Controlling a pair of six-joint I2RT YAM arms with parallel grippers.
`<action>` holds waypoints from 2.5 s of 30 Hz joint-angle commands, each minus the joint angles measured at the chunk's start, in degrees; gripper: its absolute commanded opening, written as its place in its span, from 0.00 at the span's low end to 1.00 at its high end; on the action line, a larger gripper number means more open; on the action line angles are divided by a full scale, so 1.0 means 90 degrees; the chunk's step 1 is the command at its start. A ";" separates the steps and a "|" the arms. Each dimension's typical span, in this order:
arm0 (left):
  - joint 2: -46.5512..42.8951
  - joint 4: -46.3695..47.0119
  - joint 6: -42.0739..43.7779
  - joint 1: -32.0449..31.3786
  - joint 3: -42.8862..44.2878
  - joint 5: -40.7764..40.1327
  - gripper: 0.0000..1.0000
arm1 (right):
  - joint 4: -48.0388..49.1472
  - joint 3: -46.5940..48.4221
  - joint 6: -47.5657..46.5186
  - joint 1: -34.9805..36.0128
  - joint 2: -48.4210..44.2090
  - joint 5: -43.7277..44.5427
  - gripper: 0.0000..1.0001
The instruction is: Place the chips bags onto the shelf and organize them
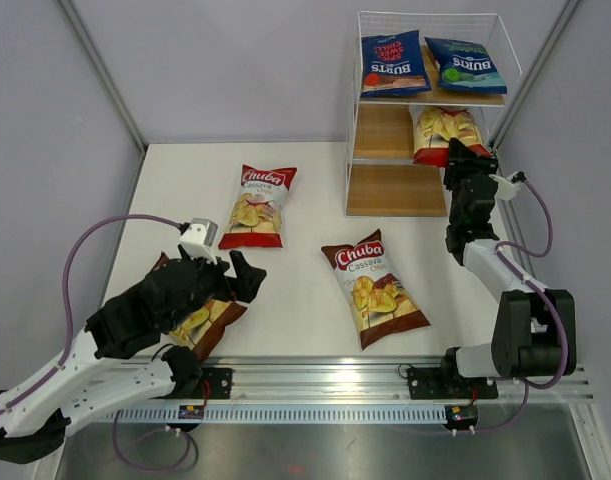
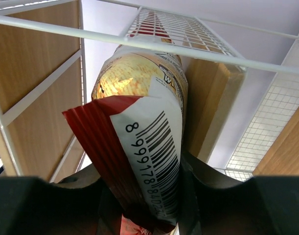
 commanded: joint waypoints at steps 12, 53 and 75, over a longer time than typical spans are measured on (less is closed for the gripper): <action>-0.0081 0.0399 0.0331 0.0020 -0.0205 -0.0309 0.99 | 0.0197 0.0446 -0.0203 -0.0054 0.0526 0.0183 0.59; 0.1089 0.0409 -0.0138 0.1227 0.0107 -0.0223 0.99 | -0.2918 0.0162 -0.0494 -0.0103 -0.1749 -0.0080 0.99; 0.5551 0.2305 0.1102 0.6387 0.2352 0.6428 0.99 | -0.6318 -0.0676 -0.4540 -0.0474 -0.5108 -0.5730 1.00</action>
